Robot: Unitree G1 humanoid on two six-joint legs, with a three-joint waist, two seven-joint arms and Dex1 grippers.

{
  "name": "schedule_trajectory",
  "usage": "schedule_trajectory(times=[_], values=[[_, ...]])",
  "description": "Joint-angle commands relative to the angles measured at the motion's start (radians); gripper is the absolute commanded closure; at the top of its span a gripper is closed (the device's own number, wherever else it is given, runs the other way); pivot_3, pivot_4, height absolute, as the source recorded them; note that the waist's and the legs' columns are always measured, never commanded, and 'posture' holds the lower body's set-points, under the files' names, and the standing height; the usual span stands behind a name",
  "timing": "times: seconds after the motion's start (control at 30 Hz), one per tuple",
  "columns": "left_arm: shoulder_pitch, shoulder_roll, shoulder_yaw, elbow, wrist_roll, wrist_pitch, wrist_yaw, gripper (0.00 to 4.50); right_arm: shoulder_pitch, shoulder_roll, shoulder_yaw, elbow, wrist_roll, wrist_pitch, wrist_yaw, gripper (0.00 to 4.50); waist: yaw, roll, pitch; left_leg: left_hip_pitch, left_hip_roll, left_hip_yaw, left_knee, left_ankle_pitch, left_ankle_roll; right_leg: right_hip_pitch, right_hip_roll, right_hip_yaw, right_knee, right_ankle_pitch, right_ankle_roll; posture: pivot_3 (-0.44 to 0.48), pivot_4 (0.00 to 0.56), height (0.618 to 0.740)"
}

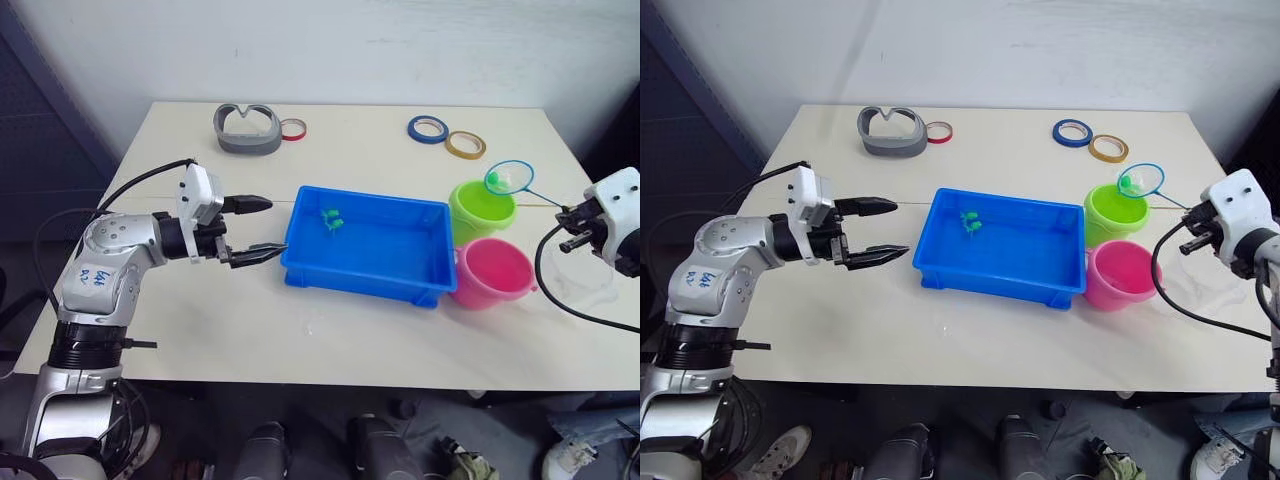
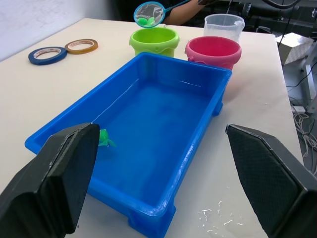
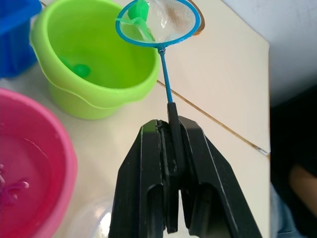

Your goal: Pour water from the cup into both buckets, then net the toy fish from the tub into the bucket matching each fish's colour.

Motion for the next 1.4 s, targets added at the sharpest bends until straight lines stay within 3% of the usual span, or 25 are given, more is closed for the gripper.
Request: schedule_trajectory(times=[0.03, 0.23, 0.53, 0.83, 1.4], values=[[-0.010, 0.002, 0.013, -0.014, -0.002, -0.014, -0.004, 0.04, 0.005, -0.050, 0.009, -0.013, -0.056, -0.101, -0.013, 4.50, 0.000, 0.000, 0.000, 0.000, 0.000, 0.000, 0.000, 0.000, 0.000, 0.000, 0.000, 0.000, 0.000, 0.000, 0.000, 0.000, 0.150, 0.740], [-0.015, 0.003, 0.011, -0.010, -0.002, -0.011, -0.006, 0.04, 0.070, -0.121, 0.072, -0.032, -0.212, -0.290, -0.067, 4.50, 0.001, 0.000, 0.000, 0.000, 0.000, 0.001, 0.000, 0.000, 0.000, 0.000, 0.000, 0.001, 0.000, 0.000, 0.000, 0.000, 0.150, 0.740], [-0.026, 0.004, 0.005, 0.001, 0.001, -0.012, -0.015, 0.04, 0.156, -0.235, 0.147, -0.049, -0.551, -0.571, -0.311, 4.50, -0.001, 0.000, 0.000, 0.001, 0.000, 0.003, 0.000, 0.000, 0.000, 0.000, 0.001, 0.002, 0.000, 0.000, 0.000, 0.000, 0.150, 0.740], [-0.037, 0.005, 0.002, 0.011, 0.003, -0.013, -0.024, 0.04, 0.194, -0.290, 0.195, -0.051, -0.837, -0.652, -0.527, 4.50, 0.000, 0.000, 0.000, 0.001, 0.000, 0.005, 0.001, 0.000, 0.000, 0.000, 0.001, 0.003, 0.001, 0.000, 0.000, 0.000, 0.150, 0.740], [-0.043, 0.001, 0.001, 0.020, 0.007, -0.018, -0.028, 0.04, 0.241, -0.319, 0.201, -0.087, -1.062, -0.655, -0.734, 4.50, -0.001, 0.000, 0.000, 0.002, 0.000, 0.006, 0.001, 0.000, 0.000, -0.001, 0.002, 0.003, 0.002, 0.000, 0.000, 0.000, 0.150, 0.740]])
